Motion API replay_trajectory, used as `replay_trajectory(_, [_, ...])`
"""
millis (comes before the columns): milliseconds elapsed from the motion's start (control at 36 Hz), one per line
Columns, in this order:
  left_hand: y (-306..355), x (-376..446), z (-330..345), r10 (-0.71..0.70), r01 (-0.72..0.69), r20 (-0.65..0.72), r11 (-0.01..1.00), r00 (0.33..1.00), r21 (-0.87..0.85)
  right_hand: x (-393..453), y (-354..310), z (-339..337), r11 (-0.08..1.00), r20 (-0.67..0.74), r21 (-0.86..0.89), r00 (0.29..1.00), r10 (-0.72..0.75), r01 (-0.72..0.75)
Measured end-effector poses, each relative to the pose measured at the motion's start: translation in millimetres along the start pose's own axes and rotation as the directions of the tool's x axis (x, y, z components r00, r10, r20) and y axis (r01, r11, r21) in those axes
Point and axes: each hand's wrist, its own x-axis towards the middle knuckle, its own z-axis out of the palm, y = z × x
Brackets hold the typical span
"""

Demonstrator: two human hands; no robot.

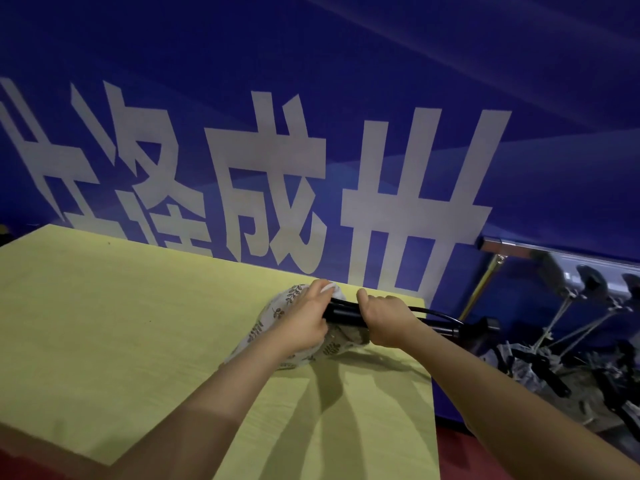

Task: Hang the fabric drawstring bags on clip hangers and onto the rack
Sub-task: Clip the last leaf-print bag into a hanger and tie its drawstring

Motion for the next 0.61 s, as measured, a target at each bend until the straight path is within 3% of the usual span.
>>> replay_trajectory(111, [0.4,0.2,2.9,-0.012,0.003,0.047,0.985,0.999,0.172,5.6,1.5,-1.1,0.999,-0.083,0.034,0.997,-0.008,0.011])
replay_trajectory(250, [-0.7,8.3,0.7,0.032,-0.009,-0.052,0.917,0.998,0.398,9.5,6.1,-3.1,0.994,-0.233,0.025,0.968,-0.095,0.103])
replay_trajectory(472, [-2.8,28.8,-4.8,0.065,-0.012,-0.082,0.847,0.995,0.532,15.3,8.4,-8.8,0.979,-0.376,-0.139,0.907,-0.189,0.147])
replay_trajectory(611, [-2.7,36.2,-3.6,0.004,0.064,-0.114,0.805,0.993,0.590,20.9,9.9,-6.8,0.962,-0.529,-0.242,0.814,-0.240,0.127])
